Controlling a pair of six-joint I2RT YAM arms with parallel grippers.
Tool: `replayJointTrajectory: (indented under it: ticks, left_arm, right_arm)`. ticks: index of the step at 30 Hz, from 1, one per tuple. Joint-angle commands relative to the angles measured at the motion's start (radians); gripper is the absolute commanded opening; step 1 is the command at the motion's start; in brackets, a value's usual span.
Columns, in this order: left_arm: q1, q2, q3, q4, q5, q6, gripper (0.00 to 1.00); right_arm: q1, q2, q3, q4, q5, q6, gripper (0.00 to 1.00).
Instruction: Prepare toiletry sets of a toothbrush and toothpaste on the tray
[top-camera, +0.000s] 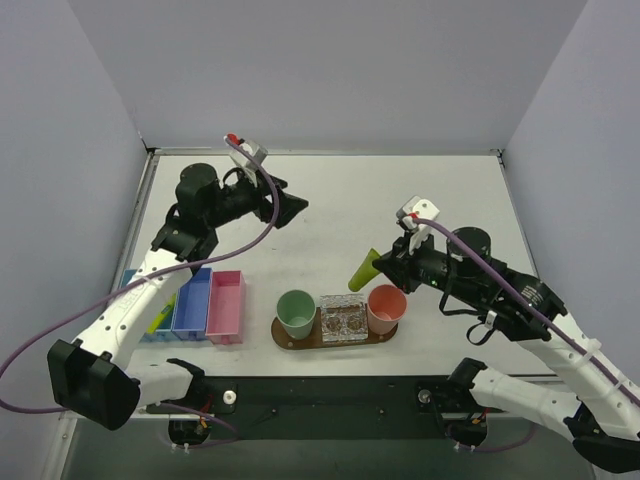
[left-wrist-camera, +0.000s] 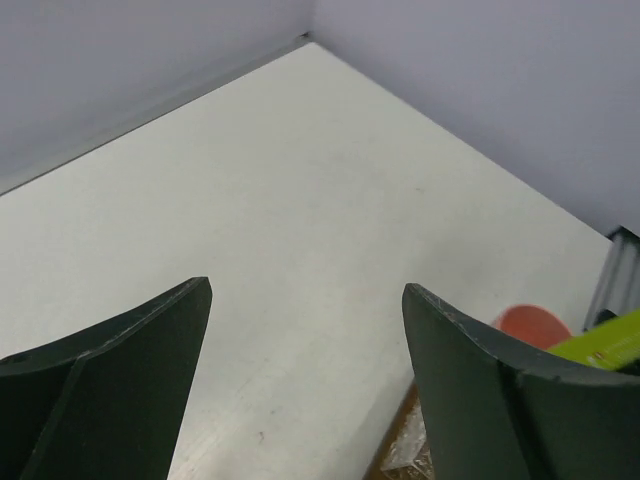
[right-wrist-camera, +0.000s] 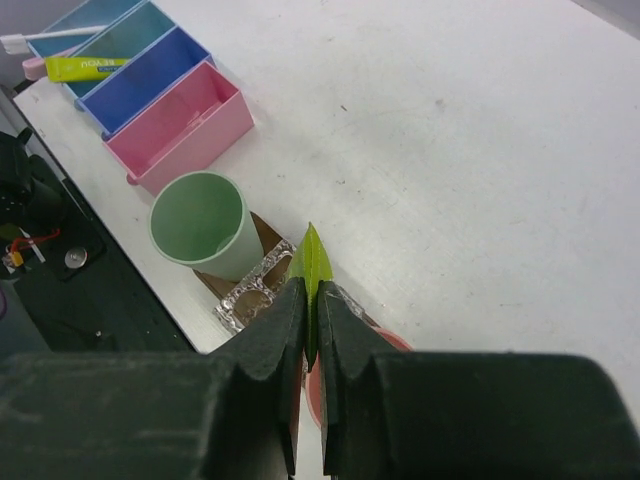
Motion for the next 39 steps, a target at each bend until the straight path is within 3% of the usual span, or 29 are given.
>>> replayJointTrajectory:
  ticks: [1, 3, 9, 39]
  left_arm:
    - [0.056, -0.018, -0.082, 0.036, -0.354, -0.044, 0.88]
    - [0.093, -0.002, -0.093, 0.001, -0.472, -0.078, 0.88]
    - [0.107, -0.004, -0.101, 0.001, -0.531, -0.047, 0.88]
    - [0.095, -0.009, -0.102, 0.001, -0.529, -0.018, 0.88]
  right_arm:
    - [0.115, 0.027, -0.021, 0.079, 0.169, -0.004, 0.0]
    - [0.154, 0.05, -0.022, 0.079, 0.242, -0.003, 0.0]
    - [0.229, 0.105, -0.036, 0.077, 0.293, 0.031, 0.0]
    - [0.255, 0.155, -0.093, 0.014, 0.362, 0.103, 0.0]
